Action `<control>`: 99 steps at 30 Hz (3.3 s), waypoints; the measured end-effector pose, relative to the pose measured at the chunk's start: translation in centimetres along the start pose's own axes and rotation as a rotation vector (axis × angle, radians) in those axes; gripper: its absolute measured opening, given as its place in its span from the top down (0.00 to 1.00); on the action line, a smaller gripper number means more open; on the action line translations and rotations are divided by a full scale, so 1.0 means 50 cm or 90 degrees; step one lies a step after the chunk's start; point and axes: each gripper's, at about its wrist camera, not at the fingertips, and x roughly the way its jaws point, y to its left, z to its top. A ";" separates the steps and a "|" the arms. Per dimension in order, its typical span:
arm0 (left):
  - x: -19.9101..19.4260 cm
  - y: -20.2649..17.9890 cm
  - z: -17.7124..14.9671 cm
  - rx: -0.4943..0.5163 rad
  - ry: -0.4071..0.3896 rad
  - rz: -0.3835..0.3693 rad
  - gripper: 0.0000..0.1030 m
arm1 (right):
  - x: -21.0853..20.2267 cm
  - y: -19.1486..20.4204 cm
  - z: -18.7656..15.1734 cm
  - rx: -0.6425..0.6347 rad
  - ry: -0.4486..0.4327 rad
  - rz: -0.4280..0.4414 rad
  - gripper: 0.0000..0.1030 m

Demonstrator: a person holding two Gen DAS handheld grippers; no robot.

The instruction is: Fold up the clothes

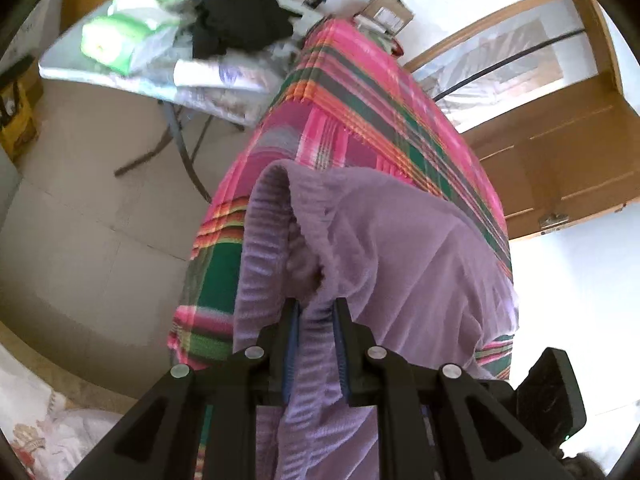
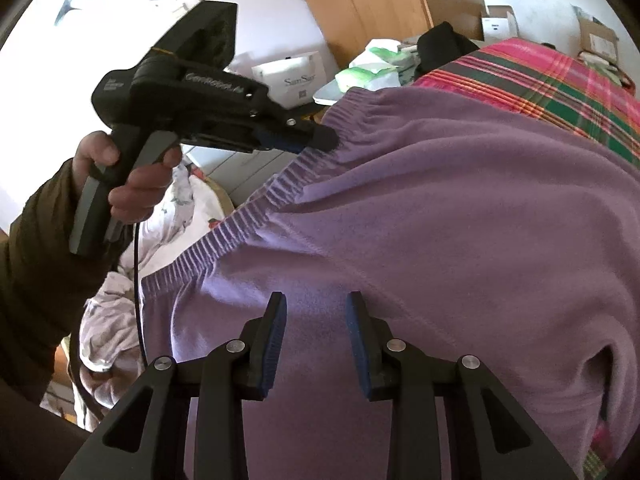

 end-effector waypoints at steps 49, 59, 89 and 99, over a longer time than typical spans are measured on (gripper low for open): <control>-0.124 -0.028 -0.215 -0.002 -0.094 0.044 0.85 | -0.204 -0.116 -0.137 0.115 -0.088 -0.207 0.69; -0.065 -0.023 -0.290 -0.023 -0.038 0.066 0.83 | -0.185 -0.103 -0.194 0.126 -0.059 -0.212 0.69; -0.105 -0.005 -0.331 -0.063 -0.082 0.084 0.85 | -0.288 -0.155 -0.270 0.208 -0.148 -0.283 0.69; -0.151 0.021 -0.360 -0.106 -0.127 0.092 0.85 | -0.251 -0.059 -0.216 0.119 -0.160 -0.211 0.69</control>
